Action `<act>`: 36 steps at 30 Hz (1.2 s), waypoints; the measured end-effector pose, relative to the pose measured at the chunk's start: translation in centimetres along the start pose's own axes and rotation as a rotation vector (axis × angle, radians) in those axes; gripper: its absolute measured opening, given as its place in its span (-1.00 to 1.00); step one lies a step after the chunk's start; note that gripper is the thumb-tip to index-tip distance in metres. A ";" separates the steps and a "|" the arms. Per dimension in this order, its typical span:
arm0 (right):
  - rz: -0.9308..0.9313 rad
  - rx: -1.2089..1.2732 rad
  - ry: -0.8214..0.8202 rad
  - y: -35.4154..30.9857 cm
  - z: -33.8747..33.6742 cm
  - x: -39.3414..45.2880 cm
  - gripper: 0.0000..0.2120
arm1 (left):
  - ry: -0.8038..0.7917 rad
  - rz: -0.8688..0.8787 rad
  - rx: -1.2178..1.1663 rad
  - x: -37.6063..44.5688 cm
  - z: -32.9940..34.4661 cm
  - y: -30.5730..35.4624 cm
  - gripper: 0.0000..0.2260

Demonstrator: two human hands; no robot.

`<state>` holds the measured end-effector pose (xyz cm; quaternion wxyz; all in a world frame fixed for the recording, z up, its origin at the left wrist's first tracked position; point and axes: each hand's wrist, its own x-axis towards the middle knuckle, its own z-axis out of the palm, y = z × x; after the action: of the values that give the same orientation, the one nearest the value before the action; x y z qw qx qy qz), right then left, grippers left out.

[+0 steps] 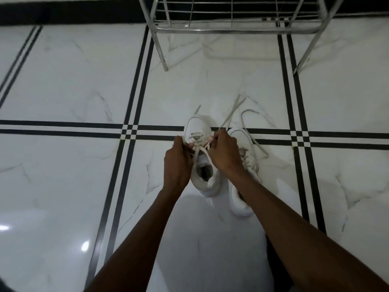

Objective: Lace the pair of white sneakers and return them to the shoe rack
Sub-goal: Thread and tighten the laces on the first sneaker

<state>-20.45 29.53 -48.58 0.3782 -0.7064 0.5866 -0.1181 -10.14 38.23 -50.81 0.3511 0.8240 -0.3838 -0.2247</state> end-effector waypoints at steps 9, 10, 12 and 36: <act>0.108 0.489 -0.306 -0.5 -2.4 1.2 -0.92 | -0.059 -0.189 -0.370 -0.3 -1.8 0.1 -0.60; 0.087 0.521 -0.304 -0.9 -2.8 1.2 -0.91 | -0.064 -0.183 -0.409 0.0 -2.4 0.4 -0.61; 0.037 0.596 -0.247 -1.4 -3.3 1.3 -0.90 | -0.051 -0.160 -0.498 0.4 -3.7 1.5 -0.64; -0.491 -0.096 -0.181 -5.5 -7.7 1.7 -0.89 | -0.222 -0.121 -0.555 1.8 -5.6 4.9 -0.53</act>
<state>-20.61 25.07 -40.08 0.3554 -0.8523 0.3664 -0.1146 -7.77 36.82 -43.68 0.5046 0.6884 -0.2939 -0.4303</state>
